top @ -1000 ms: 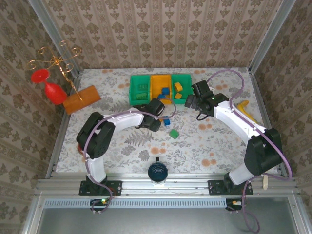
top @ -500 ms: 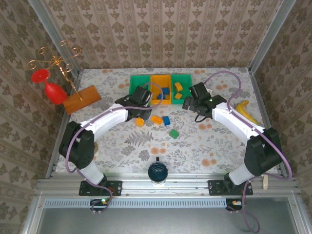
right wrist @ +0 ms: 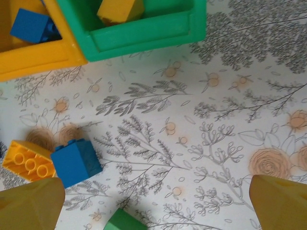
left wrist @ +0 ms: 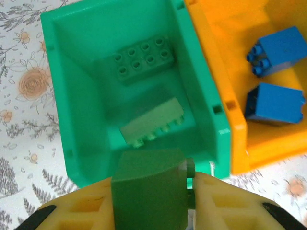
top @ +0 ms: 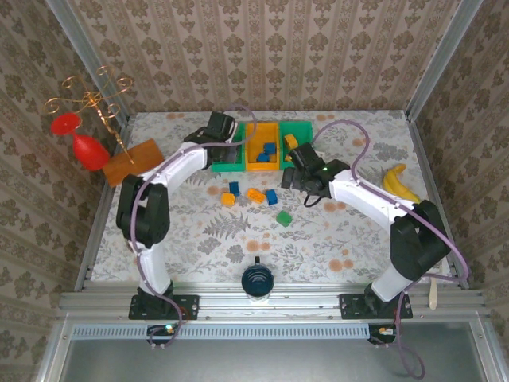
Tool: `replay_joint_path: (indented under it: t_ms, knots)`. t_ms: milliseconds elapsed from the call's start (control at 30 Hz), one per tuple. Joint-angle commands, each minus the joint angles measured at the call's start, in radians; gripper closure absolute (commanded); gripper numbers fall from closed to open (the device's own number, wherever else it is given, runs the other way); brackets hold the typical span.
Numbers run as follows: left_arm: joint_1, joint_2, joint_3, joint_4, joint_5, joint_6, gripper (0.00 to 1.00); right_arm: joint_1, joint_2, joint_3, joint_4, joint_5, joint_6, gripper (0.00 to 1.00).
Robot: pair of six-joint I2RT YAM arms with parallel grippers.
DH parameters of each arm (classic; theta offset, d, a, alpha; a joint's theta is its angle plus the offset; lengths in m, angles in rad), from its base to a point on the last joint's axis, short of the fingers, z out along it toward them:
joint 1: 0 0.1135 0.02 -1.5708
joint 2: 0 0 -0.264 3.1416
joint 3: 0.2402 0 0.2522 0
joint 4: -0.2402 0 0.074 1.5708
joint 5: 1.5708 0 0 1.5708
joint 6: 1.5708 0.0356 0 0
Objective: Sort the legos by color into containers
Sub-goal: Place the lego in the container.
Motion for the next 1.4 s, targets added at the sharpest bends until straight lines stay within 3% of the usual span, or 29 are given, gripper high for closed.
replay_joint_path:
  t_ms: [0,333,767,967,1233,1367]
  knots:
    - [0.035,0.054,0.088,-0.030,-0.014,0.041,0.66,0.019,0.024,0.028,-0.014,-0.015,-0.010,0.00]
    - [0.068,0.180,0.248,-0.068,-0.014,0.041,0.59,0.057,0.069,0.029,-0.018,-0.052,-0.012,0.00]
    - [0.070,0.194,0.305,-0.080,-0.011,0.033,0.43,0.074,0.148,0.064,-0.034,-0.129,-0.016,0.13]
    - [0.070,0.117,0.231,-0.057,-0.022,0.021,0.34,0.078,0.179,0.084,-0.040,-0.156,-0.025,0.19]
    - [0.069,-0.074,0.011,0.028,-0.028,-0.022,0.00,0.078,0.230,0.132,-0.051,-0.191,-0.054,0.25]
    - [0.070,-0.178,-0.116,0.073,-0.045,-0.055,0.00,0.078,0.266,0.165,-0.072,-0.207,-0.066,0.28]
